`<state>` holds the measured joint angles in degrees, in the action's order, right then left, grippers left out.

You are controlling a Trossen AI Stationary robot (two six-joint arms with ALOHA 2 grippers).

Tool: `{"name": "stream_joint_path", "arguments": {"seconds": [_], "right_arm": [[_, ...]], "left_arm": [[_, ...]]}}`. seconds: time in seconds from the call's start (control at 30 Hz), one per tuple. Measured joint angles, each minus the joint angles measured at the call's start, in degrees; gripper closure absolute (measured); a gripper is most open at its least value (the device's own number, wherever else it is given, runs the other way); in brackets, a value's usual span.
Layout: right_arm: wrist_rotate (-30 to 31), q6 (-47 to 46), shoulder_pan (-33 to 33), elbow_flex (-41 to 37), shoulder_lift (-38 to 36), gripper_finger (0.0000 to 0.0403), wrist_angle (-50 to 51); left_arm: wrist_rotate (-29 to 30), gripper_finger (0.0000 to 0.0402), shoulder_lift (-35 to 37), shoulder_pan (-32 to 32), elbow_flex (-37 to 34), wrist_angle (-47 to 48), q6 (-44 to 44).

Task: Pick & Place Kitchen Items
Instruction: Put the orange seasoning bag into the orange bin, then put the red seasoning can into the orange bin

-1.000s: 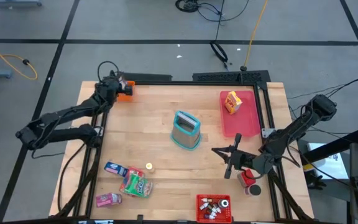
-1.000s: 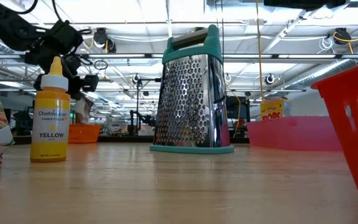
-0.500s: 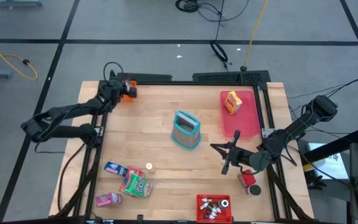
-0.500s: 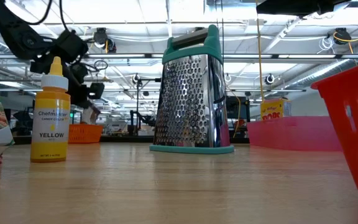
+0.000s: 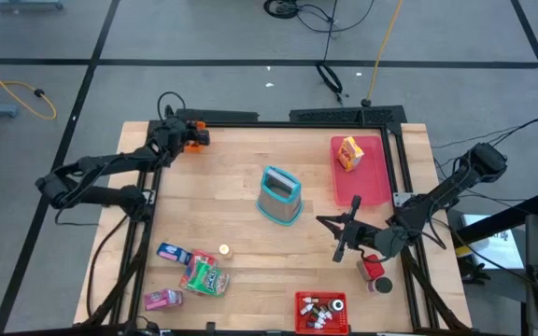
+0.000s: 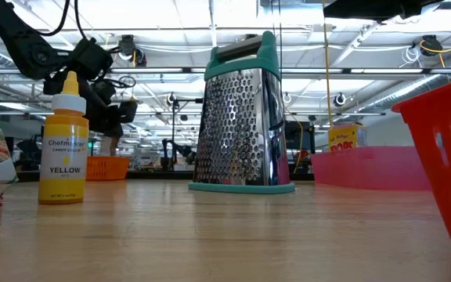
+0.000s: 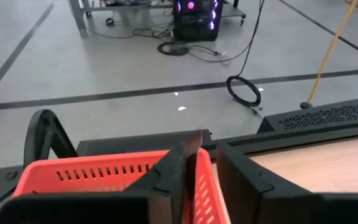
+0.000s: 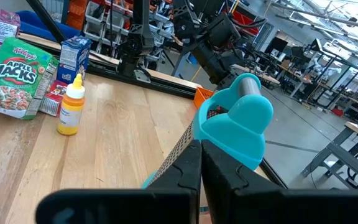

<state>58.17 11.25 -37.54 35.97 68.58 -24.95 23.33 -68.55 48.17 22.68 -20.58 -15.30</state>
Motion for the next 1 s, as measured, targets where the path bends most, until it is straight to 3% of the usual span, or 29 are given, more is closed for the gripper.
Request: {"name": "stream_joint_path", "arguments": {"seconds": [0.3,0.67,0.83,1.0], "right_arm": [[0.0,-0.46,0.0,0.0,0.0,0.0399,0.0],[0.12,-3.12,-1.72,0.0,-0.85,0.0399,1.94],[0.07,-10.88,-4.88,0.0,-4.75,0.0396,10.75],[-2.63,-22.29,-8.31,0.0,-8.17,0.0366,23.79]], "left_arm": [[-3.02,0.0258,0.92,-0.37,0.12,-0.72,0.12],[-9.3,0.0245,13.58,-4.7,0.2,0.88,-0.12],[-11.85,0.0245,18.67,-9.44,0.22,4.29,-1.82],[-11.03,0.0245,21.69,-15.37,0.22,5.41,-2.84]]}}
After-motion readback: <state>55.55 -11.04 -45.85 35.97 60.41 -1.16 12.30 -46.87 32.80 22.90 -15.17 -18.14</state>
